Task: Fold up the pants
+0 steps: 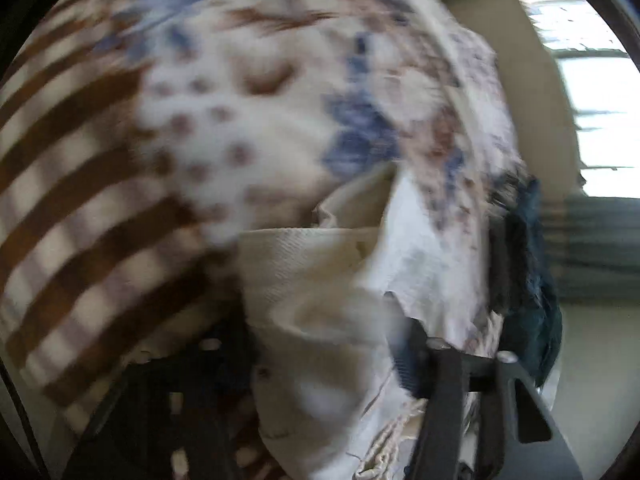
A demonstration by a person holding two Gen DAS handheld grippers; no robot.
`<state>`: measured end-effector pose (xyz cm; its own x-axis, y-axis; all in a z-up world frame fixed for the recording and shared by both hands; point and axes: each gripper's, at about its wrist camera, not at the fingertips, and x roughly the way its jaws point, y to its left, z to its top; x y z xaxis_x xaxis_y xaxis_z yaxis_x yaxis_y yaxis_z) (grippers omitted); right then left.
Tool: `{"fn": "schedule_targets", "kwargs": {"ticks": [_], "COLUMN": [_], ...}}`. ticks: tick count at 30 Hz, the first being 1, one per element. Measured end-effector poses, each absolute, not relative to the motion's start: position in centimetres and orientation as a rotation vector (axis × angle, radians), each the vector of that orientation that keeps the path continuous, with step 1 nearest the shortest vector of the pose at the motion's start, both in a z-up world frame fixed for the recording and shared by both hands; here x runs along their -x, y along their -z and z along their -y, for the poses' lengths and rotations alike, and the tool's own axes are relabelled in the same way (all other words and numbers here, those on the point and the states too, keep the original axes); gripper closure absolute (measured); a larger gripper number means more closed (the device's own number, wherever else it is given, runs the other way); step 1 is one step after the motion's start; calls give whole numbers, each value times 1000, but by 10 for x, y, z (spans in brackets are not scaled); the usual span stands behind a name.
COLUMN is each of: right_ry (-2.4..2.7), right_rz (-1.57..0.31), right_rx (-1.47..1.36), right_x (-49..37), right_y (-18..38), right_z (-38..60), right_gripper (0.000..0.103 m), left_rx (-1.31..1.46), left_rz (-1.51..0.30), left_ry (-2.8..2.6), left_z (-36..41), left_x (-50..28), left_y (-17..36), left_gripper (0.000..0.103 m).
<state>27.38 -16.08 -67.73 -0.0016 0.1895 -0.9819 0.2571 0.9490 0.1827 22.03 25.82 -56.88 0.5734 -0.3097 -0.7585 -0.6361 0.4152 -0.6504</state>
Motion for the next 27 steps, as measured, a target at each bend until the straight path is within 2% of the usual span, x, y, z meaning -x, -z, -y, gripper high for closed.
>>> {"fn": "schedule_targets", "kwargs": {"ticks": [2, 4, 7, 8, 9, 11, 17, 21, 24, 27], "right_ry": [53, 52, 60, 63, 68, 73, 85, 91, 128, 197], "right_rz": [-1591, -1606, -1622, -1625, -1627, -1622, -1630, -1617, -1593, -1565], "right_rx": [-357, -360, -346, -342, -332, -315, -252, -299, -384, -450], "right_x": [-277, -278, -276, -276, -277, -276, -277, -271, -258, -239], "right_y": [680, 685, 693, 695, 697, 697, 696, 688, 674, 661], "right_z": [156, 152, 148, 146, 142, 141, 137, 156, 193, 241], "right_gripper": [20, 20, 20, 20, 20, 20, 20, 20, 20, 20], "left_rx": [1145, 1200, 1296, 1265, 1232, 1155, 921, 749, 665, 593], "left_rz": [-989, -1014, -1004, -1000, -997, -999, -965, -950, -979, -1030], "left_ry": [-243, -250, -241, -224, -194, -176, -78, 52, 152, 247], "left_z": [-257, -262, -273, -272, -267, -261, -216, -148, -86, -7], "left_x": [-224, -226, -229, -233, -235, -239, -256, -270, -275, -281], "left_y": [570, 591, 611, 605, 598, 577, 494, 429, 407, 409], "left_gripper": [54, 46, 48, 62, 71, 77, 79, 80, 80, 80]}}
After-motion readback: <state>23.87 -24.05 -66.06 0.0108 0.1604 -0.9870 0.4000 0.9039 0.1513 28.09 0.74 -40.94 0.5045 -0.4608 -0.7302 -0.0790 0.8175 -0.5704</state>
